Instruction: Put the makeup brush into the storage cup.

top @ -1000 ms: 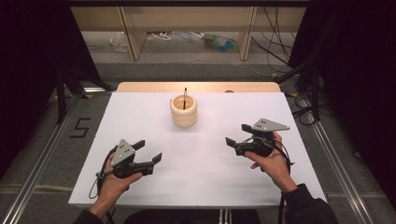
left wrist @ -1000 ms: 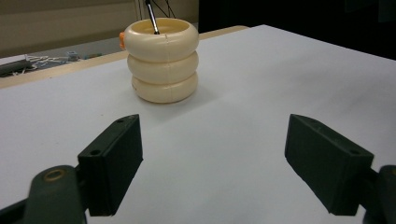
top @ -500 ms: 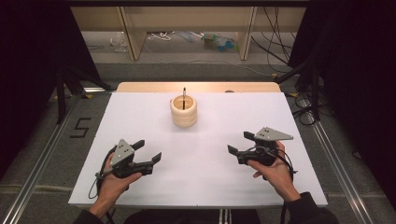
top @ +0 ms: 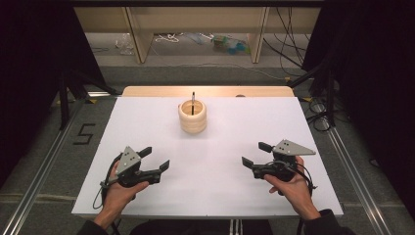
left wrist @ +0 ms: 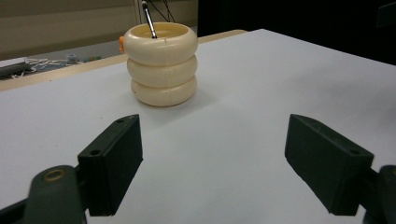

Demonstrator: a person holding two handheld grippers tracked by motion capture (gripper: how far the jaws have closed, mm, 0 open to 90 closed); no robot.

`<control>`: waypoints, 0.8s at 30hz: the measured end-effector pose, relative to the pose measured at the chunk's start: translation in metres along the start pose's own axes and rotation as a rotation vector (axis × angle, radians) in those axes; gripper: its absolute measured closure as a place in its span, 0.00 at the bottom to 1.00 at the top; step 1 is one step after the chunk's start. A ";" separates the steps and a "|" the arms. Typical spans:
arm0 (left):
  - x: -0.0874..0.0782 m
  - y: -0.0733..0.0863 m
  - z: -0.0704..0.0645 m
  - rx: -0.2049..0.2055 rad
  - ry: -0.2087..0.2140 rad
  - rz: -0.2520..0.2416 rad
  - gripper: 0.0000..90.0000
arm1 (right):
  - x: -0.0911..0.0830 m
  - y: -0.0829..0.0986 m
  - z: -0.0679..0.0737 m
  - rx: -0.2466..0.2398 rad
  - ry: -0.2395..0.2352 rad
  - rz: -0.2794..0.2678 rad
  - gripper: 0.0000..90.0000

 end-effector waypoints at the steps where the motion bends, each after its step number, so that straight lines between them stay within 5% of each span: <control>1: 0.000 0.000 0.000 0.001 0.001 0.001 0.21 | -0.002 0.000 0.000 -0.003 -0.001 0.010 0.18; 5: 0.000 0.000 -0.001 0.004 0.001 0.001 0.21 | -0.002 -0.001 0.002 -0.003 -0.006 -0.020 0.18; 24: 0.000 0.000 -0.001 0.004 0.001 0.003 0.21 | -0.007 0.006 0.000 -0.013 0.001 0.016 0.18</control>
Point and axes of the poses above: each handheld gripper's, and its own axes: x roughly forward along the jaws, y roughly out of its underside, z roughly to its left, the point moved 10 cm from there along x, roughly forward along the jaws, and after that the axes turned 7 degrees about -x, right-handed, at the moved point
